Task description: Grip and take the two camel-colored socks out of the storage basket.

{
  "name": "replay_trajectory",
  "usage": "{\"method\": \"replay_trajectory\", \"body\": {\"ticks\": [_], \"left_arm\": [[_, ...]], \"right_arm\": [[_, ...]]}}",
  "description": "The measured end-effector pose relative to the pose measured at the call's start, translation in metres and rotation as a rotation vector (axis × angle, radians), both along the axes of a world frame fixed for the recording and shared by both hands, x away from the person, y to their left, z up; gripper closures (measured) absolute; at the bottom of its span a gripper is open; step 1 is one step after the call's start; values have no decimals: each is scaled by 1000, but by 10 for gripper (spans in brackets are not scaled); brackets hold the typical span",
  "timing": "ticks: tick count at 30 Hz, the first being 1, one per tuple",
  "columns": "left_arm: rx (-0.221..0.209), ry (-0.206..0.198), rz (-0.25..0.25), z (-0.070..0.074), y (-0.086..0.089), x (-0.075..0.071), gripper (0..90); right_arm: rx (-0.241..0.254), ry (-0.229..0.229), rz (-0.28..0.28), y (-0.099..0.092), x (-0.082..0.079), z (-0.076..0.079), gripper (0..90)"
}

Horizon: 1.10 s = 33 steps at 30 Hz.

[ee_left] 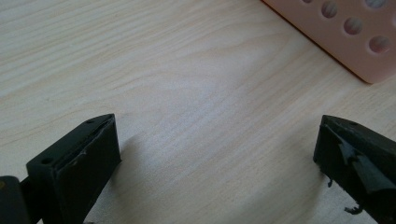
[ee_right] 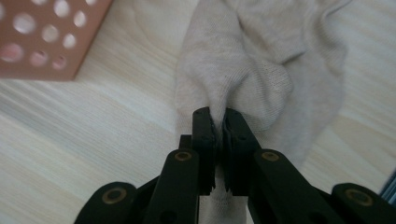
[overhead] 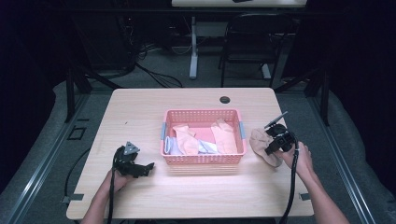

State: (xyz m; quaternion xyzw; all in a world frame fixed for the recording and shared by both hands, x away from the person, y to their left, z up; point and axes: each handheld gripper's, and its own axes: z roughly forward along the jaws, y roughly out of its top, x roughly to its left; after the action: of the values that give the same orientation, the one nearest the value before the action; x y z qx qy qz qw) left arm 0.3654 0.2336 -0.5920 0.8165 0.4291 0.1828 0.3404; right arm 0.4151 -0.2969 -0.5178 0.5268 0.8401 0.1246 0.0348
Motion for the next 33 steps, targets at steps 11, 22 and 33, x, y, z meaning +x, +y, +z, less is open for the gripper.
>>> {"method": "replay_trajectory", "body": {"ticks": [11, 22, 33], "left_arm": [[0, 0, -1, 0, 0, 0, 2], [3, 0, -3, 0, 0, 0, 2], [2, 0, 0, 0, 0, 0, 3]], "right_arm": [[28, 20, 26, -7, -3, 4, 503], [69, -116, 31, -4, -30, 46, 104], [59, -91, 58, -4, -62, 24, 0]]}}
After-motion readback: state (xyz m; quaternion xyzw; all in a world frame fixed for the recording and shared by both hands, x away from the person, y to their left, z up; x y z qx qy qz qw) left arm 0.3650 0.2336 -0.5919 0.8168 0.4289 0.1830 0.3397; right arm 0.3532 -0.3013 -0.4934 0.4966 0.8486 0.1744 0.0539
